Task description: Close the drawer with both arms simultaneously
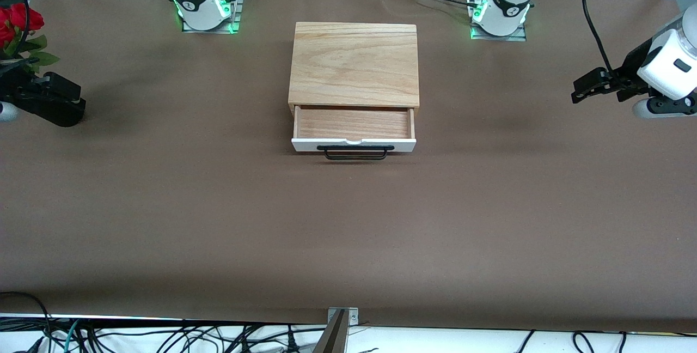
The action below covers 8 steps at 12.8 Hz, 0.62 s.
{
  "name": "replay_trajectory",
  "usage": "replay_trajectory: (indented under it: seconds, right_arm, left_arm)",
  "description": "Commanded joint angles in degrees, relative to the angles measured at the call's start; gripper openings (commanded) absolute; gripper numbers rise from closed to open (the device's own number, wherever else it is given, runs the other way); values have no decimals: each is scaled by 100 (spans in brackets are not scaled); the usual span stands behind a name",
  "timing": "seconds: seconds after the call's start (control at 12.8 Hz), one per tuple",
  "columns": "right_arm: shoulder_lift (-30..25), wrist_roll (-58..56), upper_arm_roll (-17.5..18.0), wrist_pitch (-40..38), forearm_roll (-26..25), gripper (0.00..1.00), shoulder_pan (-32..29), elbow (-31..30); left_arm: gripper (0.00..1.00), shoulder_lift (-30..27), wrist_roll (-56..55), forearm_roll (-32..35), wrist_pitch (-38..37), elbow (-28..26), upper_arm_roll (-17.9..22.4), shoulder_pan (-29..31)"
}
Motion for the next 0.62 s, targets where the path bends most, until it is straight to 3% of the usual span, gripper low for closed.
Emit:
replay_trajectory:
  seconds: [0.0, 0.55]
  right_arm:
    - [40, 41, 18, -54, 73, 100, -21, 119]
    - [40, -3, 18, -54, 47, 100, -13, 119]
  left_arm:
    - [100, 44, 127, 84, -18, 126, 16, -8]
    - [100, 44, 127, 93, -18, 126, 16, -8]
